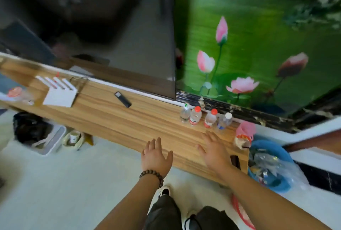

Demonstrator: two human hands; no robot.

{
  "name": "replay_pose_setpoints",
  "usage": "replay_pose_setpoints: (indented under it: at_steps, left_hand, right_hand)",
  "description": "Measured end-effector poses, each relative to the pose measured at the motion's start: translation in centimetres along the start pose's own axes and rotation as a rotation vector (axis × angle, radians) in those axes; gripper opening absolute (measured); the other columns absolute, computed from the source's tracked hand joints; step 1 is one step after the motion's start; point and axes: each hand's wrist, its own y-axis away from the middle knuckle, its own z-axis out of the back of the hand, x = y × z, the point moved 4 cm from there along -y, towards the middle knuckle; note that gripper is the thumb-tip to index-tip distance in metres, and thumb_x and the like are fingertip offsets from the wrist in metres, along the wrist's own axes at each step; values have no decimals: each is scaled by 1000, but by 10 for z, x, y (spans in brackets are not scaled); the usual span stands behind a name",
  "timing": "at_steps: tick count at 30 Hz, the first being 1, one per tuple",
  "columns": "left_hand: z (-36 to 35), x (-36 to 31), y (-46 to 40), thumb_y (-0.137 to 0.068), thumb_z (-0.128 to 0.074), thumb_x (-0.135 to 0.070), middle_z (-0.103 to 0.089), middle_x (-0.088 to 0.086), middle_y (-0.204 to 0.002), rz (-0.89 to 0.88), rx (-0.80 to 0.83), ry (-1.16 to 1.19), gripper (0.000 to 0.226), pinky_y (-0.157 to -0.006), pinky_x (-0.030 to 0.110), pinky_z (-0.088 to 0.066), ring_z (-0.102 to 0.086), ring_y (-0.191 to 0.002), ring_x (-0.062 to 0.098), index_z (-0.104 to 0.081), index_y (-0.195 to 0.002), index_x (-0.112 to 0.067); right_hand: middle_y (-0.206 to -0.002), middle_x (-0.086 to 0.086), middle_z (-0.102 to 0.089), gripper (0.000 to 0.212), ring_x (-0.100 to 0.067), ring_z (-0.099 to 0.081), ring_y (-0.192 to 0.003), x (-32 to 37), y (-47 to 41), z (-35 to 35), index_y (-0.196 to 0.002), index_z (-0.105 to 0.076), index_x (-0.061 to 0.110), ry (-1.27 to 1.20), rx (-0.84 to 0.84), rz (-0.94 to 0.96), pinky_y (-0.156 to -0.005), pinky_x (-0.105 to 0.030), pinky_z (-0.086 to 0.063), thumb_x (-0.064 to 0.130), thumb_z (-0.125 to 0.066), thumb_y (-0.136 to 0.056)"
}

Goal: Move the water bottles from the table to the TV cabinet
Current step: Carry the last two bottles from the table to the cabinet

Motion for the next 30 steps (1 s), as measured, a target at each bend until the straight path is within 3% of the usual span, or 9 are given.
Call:
replay_pose_setpoints:
  at_steps: [7,16,30]
  left_hand:
    - [8,41,76,-94,-42,-49,-26,2,-157,275,-258,158,69,-118,38,-19,-20,-145,19,-22,-151,-17]
    - [-26,112,241,-94,-40,-49,-27,2,-156,785,-469,372,69,-118,38,-20,-23,-144,20,-21,-151,-16]
    - [-134,155,536,-94,-44,-46,-31,1,-154,1530,-772,610,65,-115,34,-23,-24,-143,18,-27,-149,-16]
  right_hand:
    - [-154,-8,-31,55,-25,-26,-143,78,22,-15,-145,-35,14,106,71,425,-116,-39,-27,38,-43,-96]
    - [-145,-16,-44,57,-31,-39,-135,152,110,-83,-139,-44,9,199,253,879,-111,-35,-30,38,-50,-91]
    - [-157,-2,-27,57,-19,-18,-146,216,372,-221,-148,-30,18,391,693,1433,-119,-36,-19,39,-43,-96]
